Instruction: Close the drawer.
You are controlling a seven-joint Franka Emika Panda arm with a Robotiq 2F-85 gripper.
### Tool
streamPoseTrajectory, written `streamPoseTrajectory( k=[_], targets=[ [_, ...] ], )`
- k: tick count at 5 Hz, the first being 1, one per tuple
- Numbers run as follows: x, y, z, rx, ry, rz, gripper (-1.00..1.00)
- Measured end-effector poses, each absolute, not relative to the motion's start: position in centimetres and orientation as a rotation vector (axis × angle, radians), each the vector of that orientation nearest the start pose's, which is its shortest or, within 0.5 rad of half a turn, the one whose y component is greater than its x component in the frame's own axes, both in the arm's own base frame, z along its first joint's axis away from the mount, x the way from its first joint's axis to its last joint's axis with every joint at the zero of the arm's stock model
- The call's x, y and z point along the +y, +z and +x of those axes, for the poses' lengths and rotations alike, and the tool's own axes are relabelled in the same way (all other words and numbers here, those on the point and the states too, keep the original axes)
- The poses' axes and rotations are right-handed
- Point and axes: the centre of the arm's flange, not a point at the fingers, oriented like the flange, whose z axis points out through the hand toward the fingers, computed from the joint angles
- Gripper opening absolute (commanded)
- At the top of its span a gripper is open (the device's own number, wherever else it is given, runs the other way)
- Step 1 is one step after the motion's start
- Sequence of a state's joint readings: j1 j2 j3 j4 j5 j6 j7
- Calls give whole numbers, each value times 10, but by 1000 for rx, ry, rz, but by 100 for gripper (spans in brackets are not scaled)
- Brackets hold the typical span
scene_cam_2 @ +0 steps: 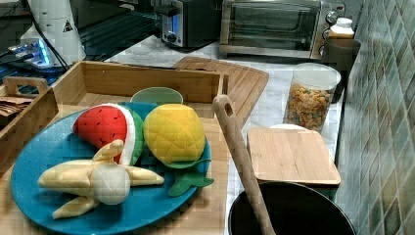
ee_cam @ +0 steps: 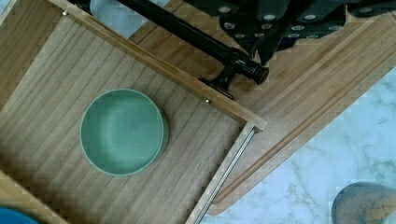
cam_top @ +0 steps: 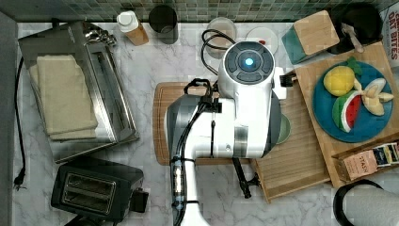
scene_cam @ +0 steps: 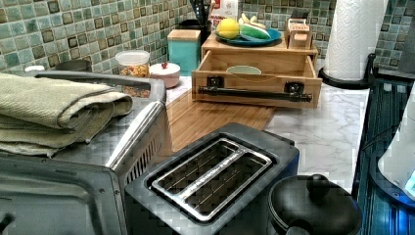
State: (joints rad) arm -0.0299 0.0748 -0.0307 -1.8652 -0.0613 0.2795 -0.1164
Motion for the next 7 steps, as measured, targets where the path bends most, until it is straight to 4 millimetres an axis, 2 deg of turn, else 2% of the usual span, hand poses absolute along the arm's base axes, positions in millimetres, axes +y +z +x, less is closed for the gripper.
streamPoseTrajectory(
  k=[1,2,3,5,6,7],
  targets=[
    [-40,462,569,1118,124,-3026,-100],
    [-39,454,565,947,-18,-3052,-100],
    [-35,440,548,665,-30,-3102,-100],
    [-11,412,518,348,160,-3092,-100],
    [7,404,499,148,198,-3104,-100],
    [18,401,484,-113,139,-3154,-100]
  ],
)
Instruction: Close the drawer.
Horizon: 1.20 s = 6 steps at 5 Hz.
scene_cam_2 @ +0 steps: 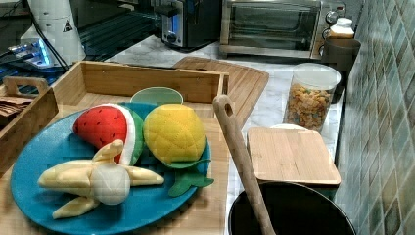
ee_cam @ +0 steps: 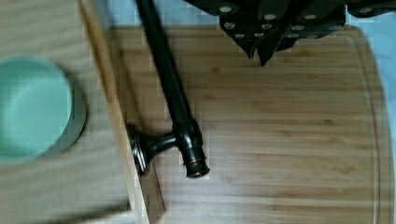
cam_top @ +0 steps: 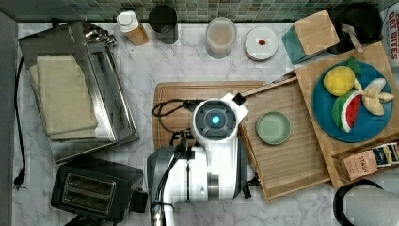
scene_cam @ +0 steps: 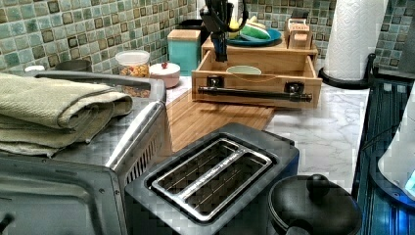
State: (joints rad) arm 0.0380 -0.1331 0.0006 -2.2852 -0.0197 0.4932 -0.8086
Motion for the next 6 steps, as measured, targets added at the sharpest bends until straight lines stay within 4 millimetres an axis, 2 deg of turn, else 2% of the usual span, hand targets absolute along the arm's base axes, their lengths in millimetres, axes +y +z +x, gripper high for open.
streamPoseTrajectory(
  k=[1,2,3,5,6],
  targets=[
    [17,396,476,-342,7,-3144,-100],
    [16,383,460,-482,19,-3124,-100],
    [15,363,446,-510,94,-3125,-100],
    [21,329,431,-635,13,-3184,-100],
    [29,308,417,-687,40,-3174,-100]
  ],
)
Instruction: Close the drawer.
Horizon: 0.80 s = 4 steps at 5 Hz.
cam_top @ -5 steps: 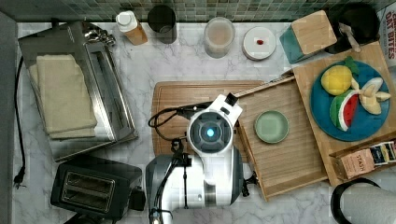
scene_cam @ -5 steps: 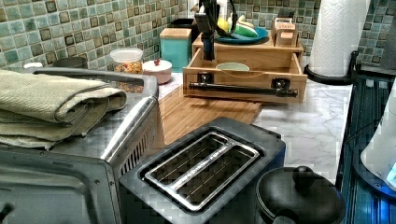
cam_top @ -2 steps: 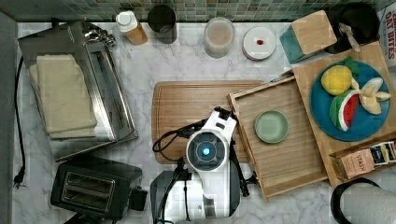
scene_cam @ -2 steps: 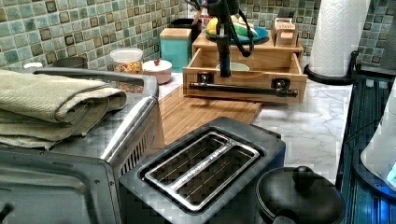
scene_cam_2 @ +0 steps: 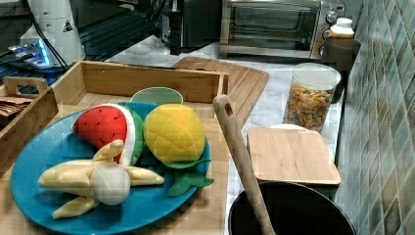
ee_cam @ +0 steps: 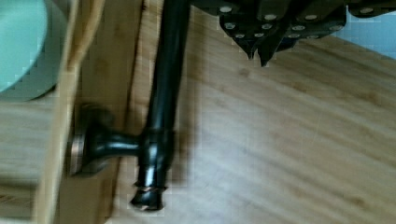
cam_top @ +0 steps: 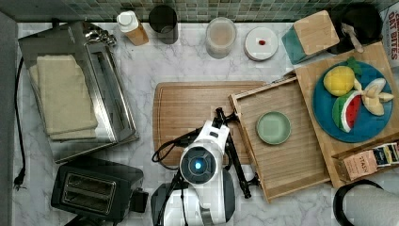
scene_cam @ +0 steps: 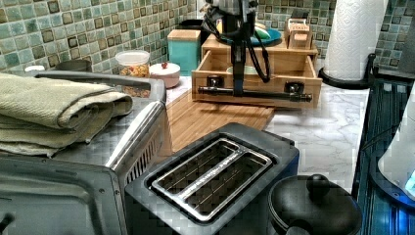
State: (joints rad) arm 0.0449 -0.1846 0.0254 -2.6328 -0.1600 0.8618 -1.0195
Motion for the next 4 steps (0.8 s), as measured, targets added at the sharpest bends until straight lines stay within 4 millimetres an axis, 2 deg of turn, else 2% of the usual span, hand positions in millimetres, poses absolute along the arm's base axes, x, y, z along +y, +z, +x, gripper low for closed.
streamPoseTrajectory(
  k=[2,3,4],
  targets=[
    [26,264,395,-819,225,-3172,-100],
    [27,246,390,-862,225,-3163,-100],
    [26,238,388,-876,237,-3151,-100]
  ],
)
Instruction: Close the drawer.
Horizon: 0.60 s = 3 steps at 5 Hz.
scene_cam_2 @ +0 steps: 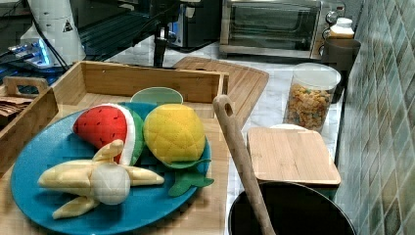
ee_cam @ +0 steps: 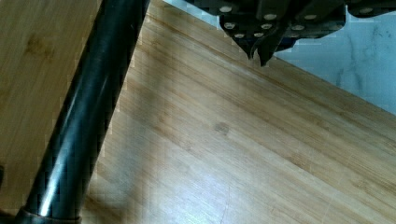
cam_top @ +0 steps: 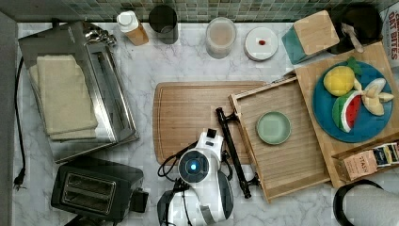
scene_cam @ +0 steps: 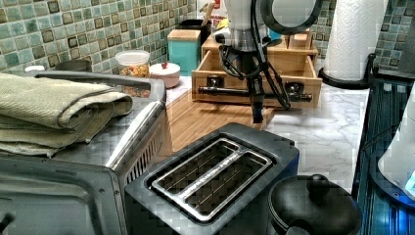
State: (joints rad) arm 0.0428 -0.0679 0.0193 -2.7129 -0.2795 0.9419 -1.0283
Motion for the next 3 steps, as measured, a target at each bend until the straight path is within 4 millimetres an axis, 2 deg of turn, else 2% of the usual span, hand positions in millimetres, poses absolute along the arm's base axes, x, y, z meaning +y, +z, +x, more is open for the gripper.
streamPoseTrajectory(
  k=[2,3],
  targets=[
    [17,245,399,-824,93,-3165,-100],
    [5,246,400,-776,94,-3173,-100]
  ],
)
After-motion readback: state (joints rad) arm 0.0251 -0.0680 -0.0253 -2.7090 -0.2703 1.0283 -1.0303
